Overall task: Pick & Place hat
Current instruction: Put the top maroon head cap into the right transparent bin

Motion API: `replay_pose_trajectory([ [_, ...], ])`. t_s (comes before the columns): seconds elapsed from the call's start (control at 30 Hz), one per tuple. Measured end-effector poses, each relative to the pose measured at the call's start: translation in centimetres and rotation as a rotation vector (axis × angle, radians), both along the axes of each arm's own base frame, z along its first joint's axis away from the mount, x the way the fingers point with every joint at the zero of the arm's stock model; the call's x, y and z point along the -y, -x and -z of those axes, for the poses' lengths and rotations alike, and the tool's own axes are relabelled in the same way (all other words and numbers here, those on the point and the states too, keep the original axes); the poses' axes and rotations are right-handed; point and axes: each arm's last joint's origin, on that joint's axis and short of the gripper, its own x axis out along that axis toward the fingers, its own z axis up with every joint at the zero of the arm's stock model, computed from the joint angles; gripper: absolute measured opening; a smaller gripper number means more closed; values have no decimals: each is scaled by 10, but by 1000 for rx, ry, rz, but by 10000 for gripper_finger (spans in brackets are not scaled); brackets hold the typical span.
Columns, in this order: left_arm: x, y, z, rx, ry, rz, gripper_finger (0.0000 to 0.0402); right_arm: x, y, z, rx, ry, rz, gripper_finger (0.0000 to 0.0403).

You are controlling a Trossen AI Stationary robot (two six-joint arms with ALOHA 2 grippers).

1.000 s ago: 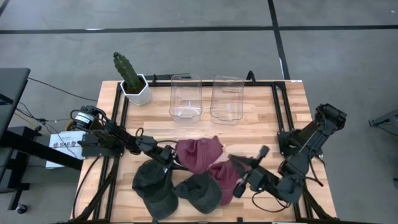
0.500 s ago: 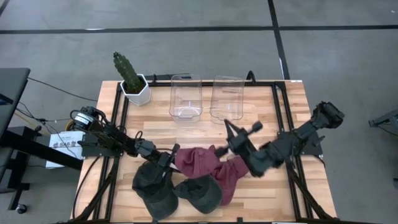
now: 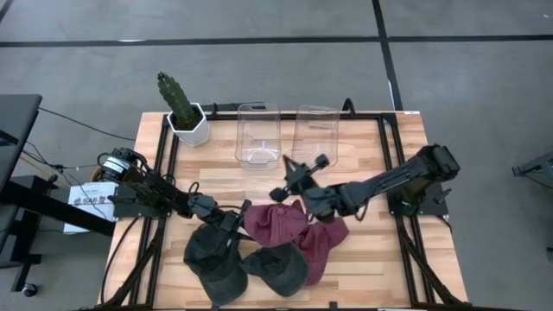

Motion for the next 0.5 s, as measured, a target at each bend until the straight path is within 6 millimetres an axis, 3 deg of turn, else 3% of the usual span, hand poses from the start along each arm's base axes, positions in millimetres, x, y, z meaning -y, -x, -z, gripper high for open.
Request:
replay_pose_trajectory([
  [0.17, 0, 0, 1, -11, -5, 3, 14, -33, 4, 7, -4, -11, -139, 1],
  [0.5, -1, 0, 1, -14, -6, -11, 14, -92, 32, -11, 18, 53, -379, 1],
])
